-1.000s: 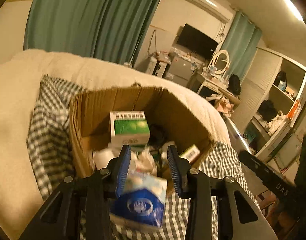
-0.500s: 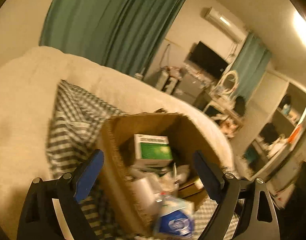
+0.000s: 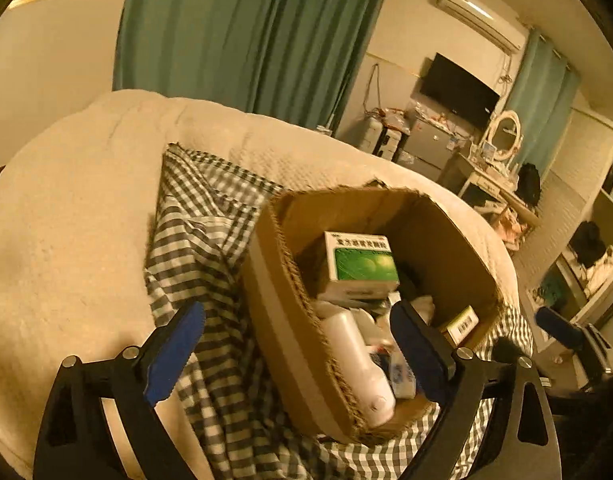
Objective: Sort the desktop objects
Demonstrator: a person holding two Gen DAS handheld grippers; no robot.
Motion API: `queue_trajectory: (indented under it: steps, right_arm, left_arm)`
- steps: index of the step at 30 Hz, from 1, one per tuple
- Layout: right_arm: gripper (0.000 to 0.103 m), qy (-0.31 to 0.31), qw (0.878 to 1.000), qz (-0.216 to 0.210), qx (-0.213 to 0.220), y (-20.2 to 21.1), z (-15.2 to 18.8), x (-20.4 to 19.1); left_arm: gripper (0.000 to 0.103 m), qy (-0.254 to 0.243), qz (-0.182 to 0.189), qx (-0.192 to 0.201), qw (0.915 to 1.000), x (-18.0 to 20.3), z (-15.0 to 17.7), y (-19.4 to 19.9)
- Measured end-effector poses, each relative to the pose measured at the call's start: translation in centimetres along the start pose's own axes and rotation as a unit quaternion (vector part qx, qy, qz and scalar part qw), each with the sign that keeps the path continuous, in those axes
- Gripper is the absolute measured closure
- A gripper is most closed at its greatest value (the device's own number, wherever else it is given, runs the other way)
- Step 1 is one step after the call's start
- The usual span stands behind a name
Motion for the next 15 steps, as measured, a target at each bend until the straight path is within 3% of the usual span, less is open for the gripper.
queue_trajectory:
  steps: [4,9,15]
  right_arm:
    - [0.006,-0.019,1.0,0.006,0.005,3.2,3.0,2.4]
    - [0.0,-0.103,0.994,-0.026,0.025,7.5,5.7,6.2]
    - [0.0,-0.14,0.989,0.017,0.047,8.0,9.1,10.5]
  left_arm:
    - [0.006,-0.033,0.007,-0.01,0.9994,2.8,1.8,0.8]
    - [0.0,-0.061,0.008,0.001,0.9981,6.2,3.7,2.7]
    - [0.0,-0.107,-0.044,0.042,0.9924,9.3,4.8,4.0]
Point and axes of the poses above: each gripper's, at about its wrist camera, not at the fingertips, and y roughly against the way its jaws point, x to its right, z to its underside, the point moved 10 cm from there along -y, roughly the way its jaws point, and after that the axes turned 4 degrees about -x, right-handed, at the moved point
